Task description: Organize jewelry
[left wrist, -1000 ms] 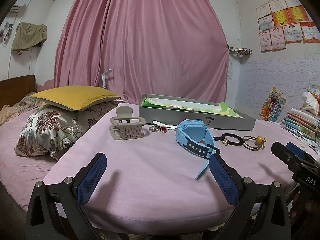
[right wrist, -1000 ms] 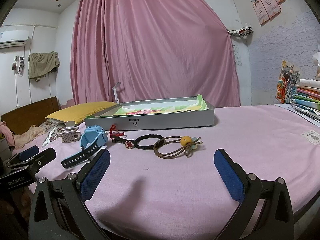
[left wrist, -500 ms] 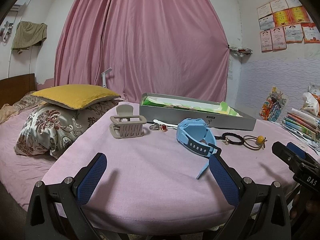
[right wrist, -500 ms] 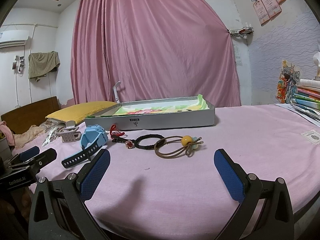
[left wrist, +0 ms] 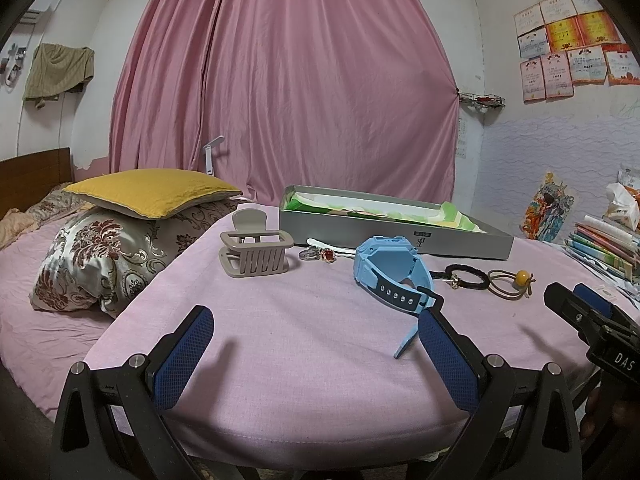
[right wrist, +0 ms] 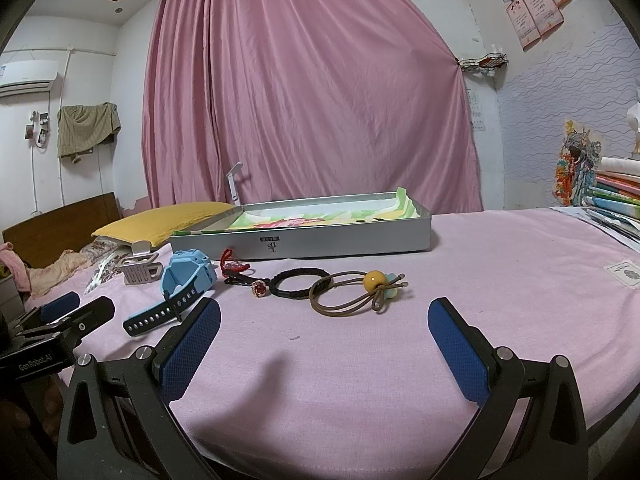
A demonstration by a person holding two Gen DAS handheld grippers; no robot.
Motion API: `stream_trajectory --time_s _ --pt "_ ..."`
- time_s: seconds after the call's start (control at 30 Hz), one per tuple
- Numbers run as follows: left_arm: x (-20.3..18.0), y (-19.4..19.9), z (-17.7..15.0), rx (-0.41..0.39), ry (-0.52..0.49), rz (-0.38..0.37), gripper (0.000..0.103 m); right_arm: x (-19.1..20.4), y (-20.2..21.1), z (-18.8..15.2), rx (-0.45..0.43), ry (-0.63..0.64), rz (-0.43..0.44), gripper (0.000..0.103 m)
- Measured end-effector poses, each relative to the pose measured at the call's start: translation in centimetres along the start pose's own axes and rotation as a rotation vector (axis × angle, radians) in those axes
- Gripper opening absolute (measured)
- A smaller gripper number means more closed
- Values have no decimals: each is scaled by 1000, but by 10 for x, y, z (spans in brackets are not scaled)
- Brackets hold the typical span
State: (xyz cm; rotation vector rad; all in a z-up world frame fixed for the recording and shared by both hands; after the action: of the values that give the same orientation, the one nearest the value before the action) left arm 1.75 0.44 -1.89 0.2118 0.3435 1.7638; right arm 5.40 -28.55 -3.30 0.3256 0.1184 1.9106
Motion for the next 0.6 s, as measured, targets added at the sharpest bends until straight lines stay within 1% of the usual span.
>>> stream_trajectory --time_s 0.33,0.5,0.6 --pt "-2 -4 2 14 -3 -5 102 -5 -3 4 -7 -5 -8 102" --pt "-7 -7 15 17 -5 -12 102 -15 -6 18 -15 11 -22 102" --pt "-10 -15 26 43 5 -26 102 -21 -11 29 -4 22 -34 102"
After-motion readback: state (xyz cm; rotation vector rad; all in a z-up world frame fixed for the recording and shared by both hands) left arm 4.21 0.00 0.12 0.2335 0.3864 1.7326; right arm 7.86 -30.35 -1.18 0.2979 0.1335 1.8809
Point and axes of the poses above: each gripper's, at about its wrist camera, not at the fingertips, and y roughly against the way its jaws point, x to its left, z to its top, the point moved 1 cm from there along -y, roughly the way its jaws point, and after that the axes turned 11 degrees about z, right-handed, at the moved point
